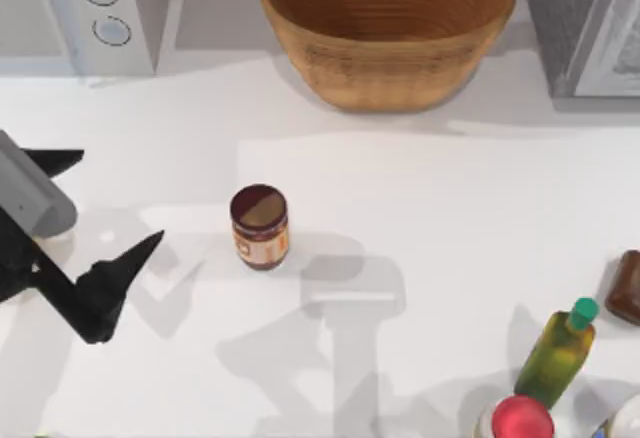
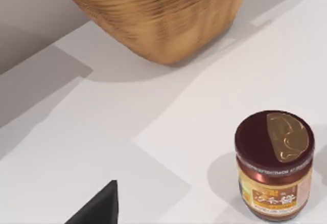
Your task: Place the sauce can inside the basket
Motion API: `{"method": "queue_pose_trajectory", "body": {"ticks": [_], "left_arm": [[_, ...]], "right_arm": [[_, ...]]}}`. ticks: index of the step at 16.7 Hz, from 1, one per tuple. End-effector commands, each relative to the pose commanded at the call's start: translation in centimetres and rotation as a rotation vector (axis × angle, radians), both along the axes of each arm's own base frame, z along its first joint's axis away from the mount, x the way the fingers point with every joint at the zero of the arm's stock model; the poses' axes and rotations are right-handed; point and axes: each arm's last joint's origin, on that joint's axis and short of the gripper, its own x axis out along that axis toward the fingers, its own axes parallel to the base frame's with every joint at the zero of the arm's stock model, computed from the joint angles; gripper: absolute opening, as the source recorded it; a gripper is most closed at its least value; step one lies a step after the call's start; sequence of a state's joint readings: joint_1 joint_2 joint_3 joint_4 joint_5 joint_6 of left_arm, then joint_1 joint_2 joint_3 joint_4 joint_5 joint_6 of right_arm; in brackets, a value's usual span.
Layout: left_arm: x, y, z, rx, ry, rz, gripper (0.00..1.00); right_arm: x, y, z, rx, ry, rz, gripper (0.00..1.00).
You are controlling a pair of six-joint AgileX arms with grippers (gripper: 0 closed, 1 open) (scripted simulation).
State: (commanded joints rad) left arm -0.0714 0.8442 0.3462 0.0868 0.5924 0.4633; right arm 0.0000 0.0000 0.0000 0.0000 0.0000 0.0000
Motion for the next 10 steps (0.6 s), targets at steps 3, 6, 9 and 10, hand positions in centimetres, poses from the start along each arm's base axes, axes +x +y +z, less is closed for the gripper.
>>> {"method": "queue_pose_trajectory", "body": {"ticks": [3, 6, 9, 10], "left_arm": [[2.9, -0.7, -1.1, 0.027, 0.059, -0.173, 1.0], [5.8, -1.3, -3.1, 0.011, 0.124, -0.331, 1.0], [8.5, -1.7, -5.5, -0.028, 0.168, -0.454, 1.0], [9.3, -1.7, -6.3, -0.042, 0.169, -0.485, 1.0]], "right_arm": [[0.0, 0.0, 0.0, 0.0, 0.0, 0.0, 1.0], [0.0, 0.0, 0.0, 0.0, 0.0, 0.0, 1.0], [0.0, 0.0, 0.0, 0.0, 0.0, 0.0, 1.0], [0.0, 0.0, 0.0, 0.0, 0.0, 0.0, 1.0]]}}
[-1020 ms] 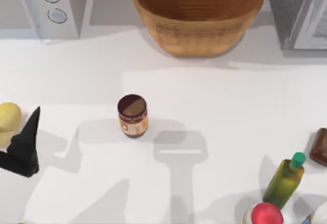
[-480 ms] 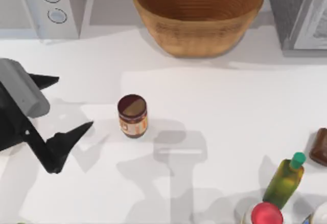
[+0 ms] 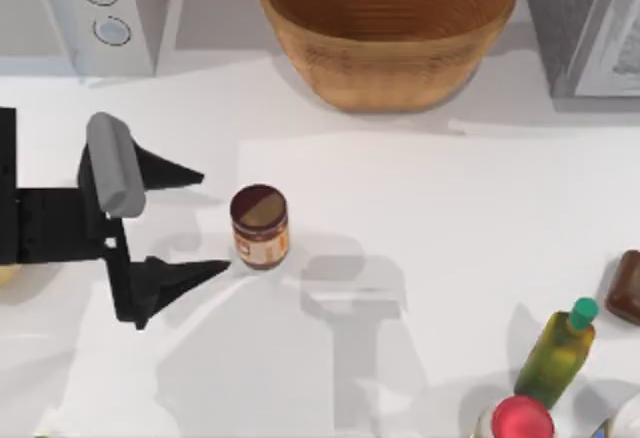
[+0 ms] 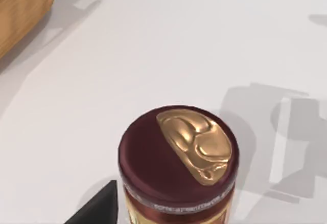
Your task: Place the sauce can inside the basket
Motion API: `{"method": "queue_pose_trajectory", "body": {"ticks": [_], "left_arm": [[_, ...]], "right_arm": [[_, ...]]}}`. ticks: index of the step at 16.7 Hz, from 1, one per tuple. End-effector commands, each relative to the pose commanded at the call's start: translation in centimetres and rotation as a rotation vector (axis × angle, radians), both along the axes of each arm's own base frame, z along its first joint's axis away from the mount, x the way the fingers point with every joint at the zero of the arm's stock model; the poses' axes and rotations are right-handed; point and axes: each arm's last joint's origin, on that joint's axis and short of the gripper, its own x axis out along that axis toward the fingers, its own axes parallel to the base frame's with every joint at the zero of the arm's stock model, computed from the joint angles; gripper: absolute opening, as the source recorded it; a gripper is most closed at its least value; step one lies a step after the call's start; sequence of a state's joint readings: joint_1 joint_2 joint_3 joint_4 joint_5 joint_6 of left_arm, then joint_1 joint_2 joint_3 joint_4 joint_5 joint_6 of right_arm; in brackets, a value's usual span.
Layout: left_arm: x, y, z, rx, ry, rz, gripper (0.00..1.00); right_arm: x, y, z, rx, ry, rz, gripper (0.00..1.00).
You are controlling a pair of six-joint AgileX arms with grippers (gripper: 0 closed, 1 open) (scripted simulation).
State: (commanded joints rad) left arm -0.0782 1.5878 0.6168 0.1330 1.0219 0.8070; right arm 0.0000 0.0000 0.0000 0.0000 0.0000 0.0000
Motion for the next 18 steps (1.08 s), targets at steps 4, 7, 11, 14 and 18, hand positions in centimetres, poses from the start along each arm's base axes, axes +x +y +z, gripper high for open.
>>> {"method": "queue_pose_trajectory", "body": {"ticks": [4, 7, 11, 14, 18], "left_arm": [[3.3, 0.7, -2.3, -0.058, -0.043, -0.078, 1.0], [5.1, 1.4, -4.3, -0.104, -0.069, -0.12, 1.0], [6.0, 1.7, -7.8, -0.174, -0.028, -0.17, 1.0], [5.9, 1.6, -8.9, -0.2, 0.001, -0.184, 1.0], [5.9, 1.6, -8.9, -0.2, 0.001, -0.184, 1.0]], "right_arm": [[0.0, 0.0, 0.0, 0.0, 0.0, 0.0, 1.0], [0.0, 0.0, 0.0, 0.0, 0.0, 0.0, 1.0], [0.0, 0.0, 0.0, 0.0, 0.0, 0.0, 1.0], [0.0, 0.0, 0.0, 0.0, 0.0, 0.0, 1.0], [0.0, 0.0, 0.0, 0.0, 0.0, 0.0, 1.0]]}}
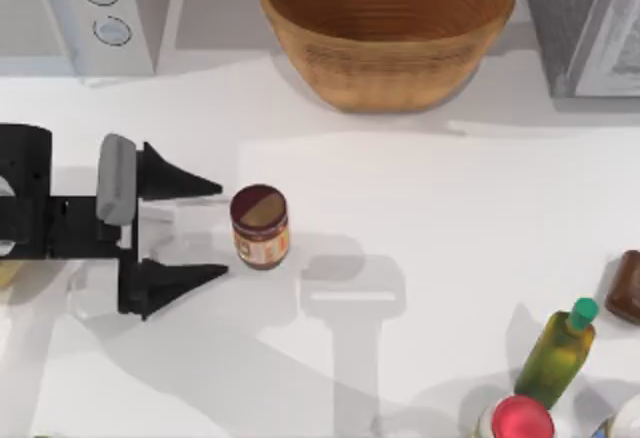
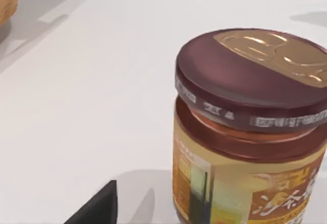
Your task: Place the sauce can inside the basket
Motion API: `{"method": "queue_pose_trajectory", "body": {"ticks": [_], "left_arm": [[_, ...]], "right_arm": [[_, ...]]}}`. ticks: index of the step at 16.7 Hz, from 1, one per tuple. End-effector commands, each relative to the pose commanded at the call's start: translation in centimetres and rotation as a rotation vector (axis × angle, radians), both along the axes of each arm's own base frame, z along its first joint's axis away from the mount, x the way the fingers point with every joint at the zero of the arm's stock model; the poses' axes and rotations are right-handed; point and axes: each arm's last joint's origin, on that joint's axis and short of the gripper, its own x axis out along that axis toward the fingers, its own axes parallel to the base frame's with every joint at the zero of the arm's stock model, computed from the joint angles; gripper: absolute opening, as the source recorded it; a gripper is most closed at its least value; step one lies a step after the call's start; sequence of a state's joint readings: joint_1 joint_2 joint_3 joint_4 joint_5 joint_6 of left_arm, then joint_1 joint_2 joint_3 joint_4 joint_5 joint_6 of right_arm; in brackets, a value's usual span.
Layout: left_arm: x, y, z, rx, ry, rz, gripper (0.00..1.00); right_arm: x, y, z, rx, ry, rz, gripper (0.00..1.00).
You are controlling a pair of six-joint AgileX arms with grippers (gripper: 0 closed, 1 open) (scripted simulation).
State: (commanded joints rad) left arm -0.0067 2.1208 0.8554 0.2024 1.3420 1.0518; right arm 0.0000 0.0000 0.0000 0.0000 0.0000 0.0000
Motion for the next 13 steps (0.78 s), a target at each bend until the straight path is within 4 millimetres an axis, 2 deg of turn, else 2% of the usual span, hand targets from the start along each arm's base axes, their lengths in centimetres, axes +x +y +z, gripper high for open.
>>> {"method": "queue_pose_trajectory", "body": {"ticks": [6, 13], "left_arm": [[0.2, -0.9, 0.2, 0.002, -0.001, -0.001, 1.0], [0.8, -4.6, -0.7, 0.002, 0.0, -0.001, 1.0]], "right_arm": [[0.0, 0.0, 0.0, 0.0, 0.0, 0.0, 1.0], [0.0, 0.0, 0.0, 0.0, 0.0, 0.0, 1.0]]}}
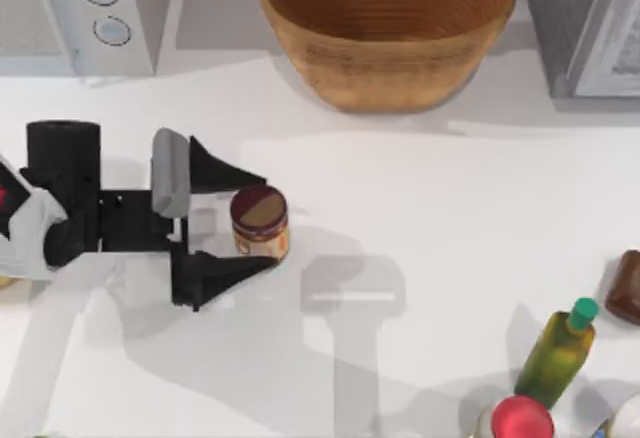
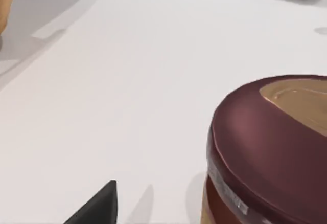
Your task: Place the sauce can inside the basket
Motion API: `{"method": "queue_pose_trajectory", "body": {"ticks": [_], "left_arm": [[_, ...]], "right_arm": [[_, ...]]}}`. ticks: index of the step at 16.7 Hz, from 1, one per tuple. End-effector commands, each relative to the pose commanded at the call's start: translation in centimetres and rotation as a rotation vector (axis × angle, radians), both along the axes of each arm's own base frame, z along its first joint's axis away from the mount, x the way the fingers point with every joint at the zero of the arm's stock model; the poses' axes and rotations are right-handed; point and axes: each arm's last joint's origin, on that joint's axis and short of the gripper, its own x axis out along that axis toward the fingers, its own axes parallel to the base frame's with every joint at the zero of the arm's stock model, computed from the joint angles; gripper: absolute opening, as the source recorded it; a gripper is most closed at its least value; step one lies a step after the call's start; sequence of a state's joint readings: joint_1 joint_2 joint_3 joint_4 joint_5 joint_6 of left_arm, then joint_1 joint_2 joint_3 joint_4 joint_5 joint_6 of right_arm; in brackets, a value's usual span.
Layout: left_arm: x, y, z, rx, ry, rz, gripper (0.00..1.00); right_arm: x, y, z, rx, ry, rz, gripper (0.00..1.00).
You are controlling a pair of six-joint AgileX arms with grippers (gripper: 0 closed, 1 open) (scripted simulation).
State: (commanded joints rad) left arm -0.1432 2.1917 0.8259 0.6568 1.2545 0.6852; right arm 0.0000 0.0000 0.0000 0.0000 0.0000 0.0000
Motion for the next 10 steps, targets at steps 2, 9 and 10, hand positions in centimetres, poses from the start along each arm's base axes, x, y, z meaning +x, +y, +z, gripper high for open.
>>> {"method": "queue_pose_trajectory", "body": {"ticks": [2, 9, 10], "left_arm": [[0.0, -1.1, -0.3, -0.001, 0.0, 0.0, 1.0], [0.0, -2.2, -0.7, -0.002, 0.0, 0.001, 1.0], [0.0, -2.2, -0.7, -0.002, 0.0, 0.001, 0.92]], "right_arm": [[0.0, 0.0, 0.0, 0.0, 0.0, 0.0, 1.0], [0.0, 0.0, 0.0, 0.0, 0.0, 0.0, 1.0], [0.0, 0.0, 0.0, 0.0, 0.0, 0.0, 1.0]]}}
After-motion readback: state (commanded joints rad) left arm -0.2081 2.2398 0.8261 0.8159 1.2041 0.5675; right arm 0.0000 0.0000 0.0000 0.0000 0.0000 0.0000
